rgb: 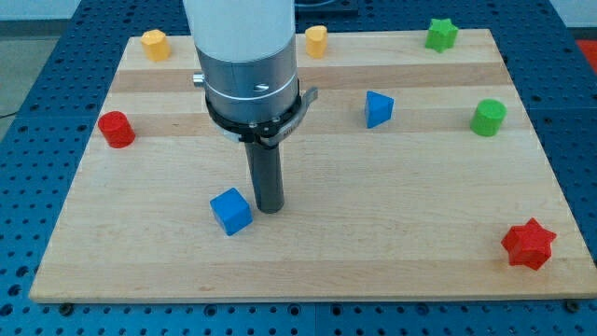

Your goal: Move the blue cube towards the bottom left

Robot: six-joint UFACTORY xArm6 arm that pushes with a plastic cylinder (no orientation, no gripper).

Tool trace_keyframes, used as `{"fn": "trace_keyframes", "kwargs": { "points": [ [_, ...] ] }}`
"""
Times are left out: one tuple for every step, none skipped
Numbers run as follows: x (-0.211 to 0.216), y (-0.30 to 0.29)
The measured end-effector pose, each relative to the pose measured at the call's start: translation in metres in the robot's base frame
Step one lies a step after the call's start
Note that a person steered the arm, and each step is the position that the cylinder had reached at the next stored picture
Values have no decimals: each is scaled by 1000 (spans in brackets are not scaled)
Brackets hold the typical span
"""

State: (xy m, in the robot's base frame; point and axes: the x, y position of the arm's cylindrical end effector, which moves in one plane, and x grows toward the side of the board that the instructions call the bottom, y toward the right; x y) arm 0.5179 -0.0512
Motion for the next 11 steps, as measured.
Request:
{"fn": "trace_keyframes", "kwargs": {
  "points": [
    [7,0],
    [9,0],
    [14,0],
    [25,-17],
    [26,-36],
    [8,-41],
    [-10,-53],
    [10,-62],
    [27,-62],
    [27,-83],
    [27,-105]
  ]
}}
